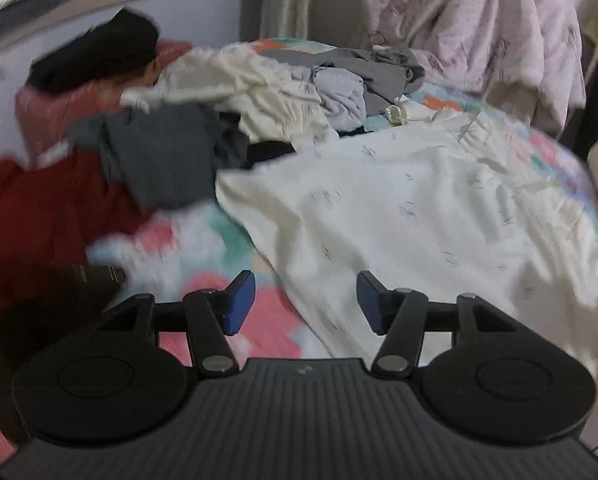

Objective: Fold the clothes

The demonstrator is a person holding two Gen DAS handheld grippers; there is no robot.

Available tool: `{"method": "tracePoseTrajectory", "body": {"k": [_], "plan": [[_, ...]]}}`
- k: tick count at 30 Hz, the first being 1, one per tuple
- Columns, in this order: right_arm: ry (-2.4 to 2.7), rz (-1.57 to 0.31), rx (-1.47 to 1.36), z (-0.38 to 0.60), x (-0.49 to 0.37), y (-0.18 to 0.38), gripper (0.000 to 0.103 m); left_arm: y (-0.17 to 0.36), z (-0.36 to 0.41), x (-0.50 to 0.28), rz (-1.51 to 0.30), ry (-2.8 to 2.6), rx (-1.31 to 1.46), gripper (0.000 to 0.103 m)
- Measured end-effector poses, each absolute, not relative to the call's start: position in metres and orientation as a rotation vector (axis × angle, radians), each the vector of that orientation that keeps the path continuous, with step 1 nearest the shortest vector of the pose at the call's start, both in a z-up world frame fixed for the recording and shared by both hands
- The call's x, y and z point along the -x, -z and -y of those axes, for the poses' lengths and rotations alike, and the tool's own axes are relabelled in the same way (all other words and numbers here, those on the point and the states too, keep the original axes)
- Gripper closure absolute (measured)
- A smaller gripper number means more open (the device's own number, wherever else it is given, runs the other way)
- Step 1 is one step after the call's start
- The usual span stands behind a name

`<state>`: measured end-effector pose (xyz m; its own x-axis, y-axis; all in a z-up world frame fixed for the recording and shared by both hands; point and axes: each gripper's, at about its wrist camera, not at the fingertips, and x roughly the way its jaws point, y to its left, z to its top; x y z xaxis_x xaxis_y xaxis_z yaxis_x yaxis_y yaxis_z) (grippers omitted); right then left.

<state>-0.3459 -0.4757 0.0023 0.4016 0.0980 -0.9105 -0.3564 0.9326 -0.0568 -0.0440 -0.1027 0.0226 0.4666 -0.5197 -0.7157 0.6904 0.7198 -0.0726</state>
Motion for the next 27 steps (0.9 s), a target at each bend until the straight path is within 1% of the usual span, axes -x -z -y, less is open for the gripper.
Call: {"method": "tracePoseTrajectory", "body": {"k": [1,4,6,7,8,10,12,14,17,19,21,22,23,25,27], "plan": [[-0.28,-1.156,0.314,0.468,0.343,-0.011,0.058,-0.024,0.109,0.036,-0.775,0.754,-0.28,0.048],[-0.253,-1.159,0.321,0.451,0.327,-0.032,0.057,-0.02,0.126,0.01,-0.751,0.76,-0.372,0.047],[-0.276,-1.096,0.243,0.433,0.307,-0.044,0.049,-0.009,0.136,-0.007,-0.729,0.754,-0.437,0.047],[-0.284,-1.057,0.213,0.423,0.296,-0.046,0.042,-0.001,0.142,-0.016,-0.721,0.753,-0.47,0.047],[-0.295,-1.017,0.182,0.412,0.284,-0.046,0.042,0.007,0.147,-0.026,-0.739,0.763,-0.476,0.047],[-0.326,-0.948,0.106,0.387,0.258,-0.041,0.042,0.021,0.151,-0.044,-0.769,0.766,-0.424,0.047],[-0.341,-0.899,0.003,0.372,0.232,-0.03,0.042,0.031,0.149,-0.061,-0.773,0.778,-0.307,0.047],[-0.321,-0.845,-0.117,0.36,0.209,-0.016,0.042,0.042,0.148,-0.077,-0.787,0.79,-0.223,0.045],[-0.294,-0.835,-0.273,0.352,0.189,0.013,0.042,0.065,0.154,-0.091,-0.818,0.759,-0.225,0.044],[-0.283,-0.844,-0.245,0.344,0.185,0.027,0.042,0.078,0.16,-0.089,-0.796,0.812,-0.297,0.044],[-0.273,-0.858,-0.249,0.347,0.183,0.033,0.042,0.088,0.166,-0.085,-0.776,0.844,-0.342,0.039],[-0.269,-0.866,-0.252,0.348,0.182,0.037,0.042,0.093,0.169,-0.084,-0.773,0.845,-0.348,0.032],[-0.264,-0.873,-0.254,0.349,0.181,0.04,0.042,0.097,0.172,-0.083,-0.771,0.846,-0.354,0.027],[-0.254,-0.887,-0.258,0.352,0.179,0.047,0.042,0.102,0.171,-0.09,-0.787,0.838,-0.246,0.02],[-0.245,-0.902,-0.263,0.355,0.177,0.053,0.042,0.105,0.168,-0.098,-0.802,0.838,-0.127,0.022]]}}
